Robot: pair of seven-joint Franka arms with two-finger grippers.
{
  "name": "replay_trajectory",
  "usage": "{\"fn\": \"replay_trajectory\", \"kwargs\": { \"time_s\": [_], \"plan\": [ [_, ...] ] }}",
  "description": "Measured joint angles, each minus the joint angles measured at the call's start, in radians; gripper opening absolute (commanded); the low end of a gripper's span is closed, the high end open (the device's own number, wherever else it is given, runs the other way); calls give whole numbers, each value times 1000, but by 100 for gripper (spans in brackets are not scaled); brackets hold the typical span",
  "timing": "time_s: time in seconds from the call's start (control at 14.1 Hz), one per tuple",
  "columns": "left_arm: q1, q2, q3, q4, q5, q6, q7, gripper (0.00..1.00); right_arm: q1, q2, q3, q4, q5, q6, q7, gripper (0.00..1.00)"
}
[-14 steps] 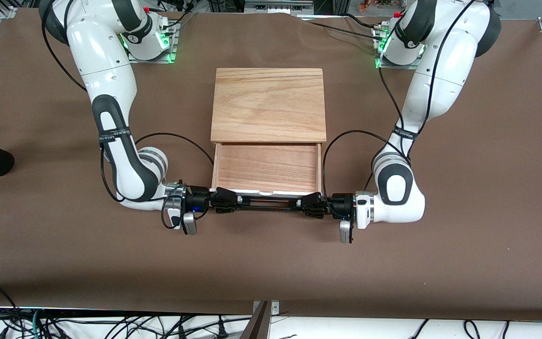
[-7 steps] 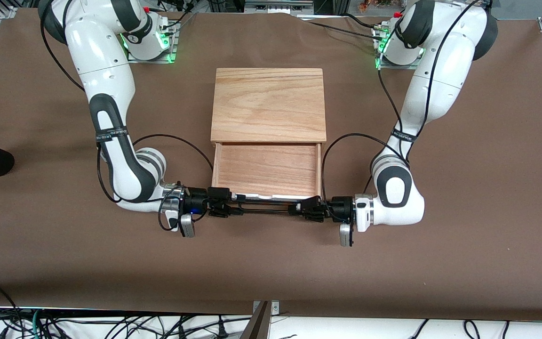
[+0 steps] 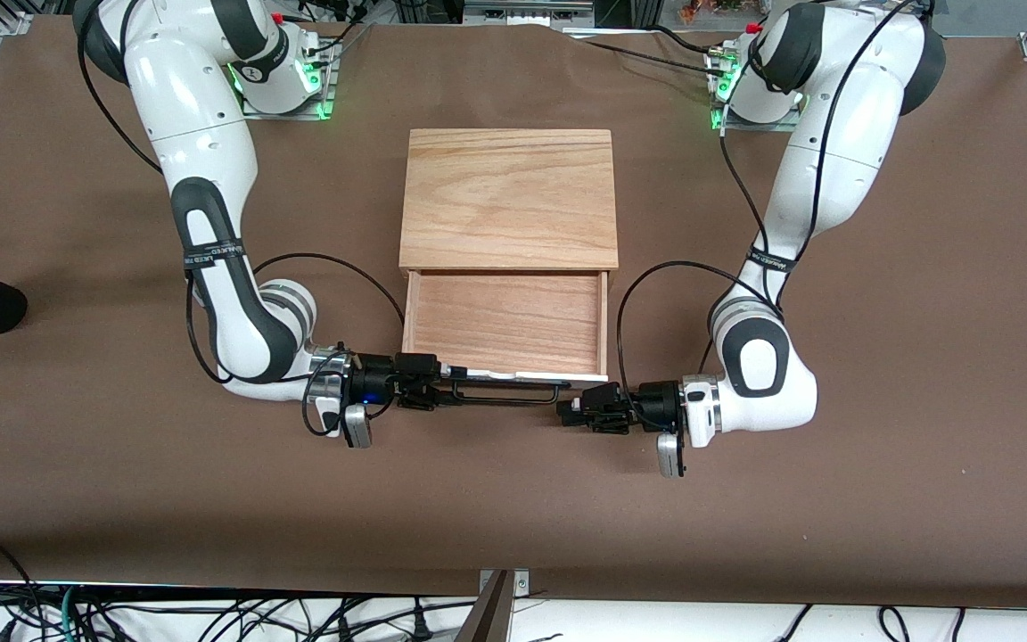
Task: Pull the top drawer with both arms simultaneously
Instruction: 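Hold the handle with both grippers, drawing the drawer slightly further out, then open the right gripper and the left gripper, releasing the handle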
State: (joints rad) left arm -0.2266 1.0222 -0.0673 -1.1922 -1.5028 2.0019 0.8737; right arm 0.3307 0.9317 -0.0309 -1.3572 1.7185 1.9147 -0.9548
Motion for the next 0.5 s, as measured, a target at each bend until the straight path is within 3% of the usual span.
{"fn": "replay_trajectory", "kwargs": {
  "time_s": [0.36,0.43,0.5],
  "plan": [
    [7,-1,0,17,0,0,-7,65,-2,-13,-31,8,-39,-1,0,100],
    [8,-1,0,19,0,0,-8,75,-1,-21,-44,12,-60,-1,0,100],
    [8,-1,0,20,2,0,-8,78,-2,-33,-58,13,-92,-1,0,100]
  ]
}}
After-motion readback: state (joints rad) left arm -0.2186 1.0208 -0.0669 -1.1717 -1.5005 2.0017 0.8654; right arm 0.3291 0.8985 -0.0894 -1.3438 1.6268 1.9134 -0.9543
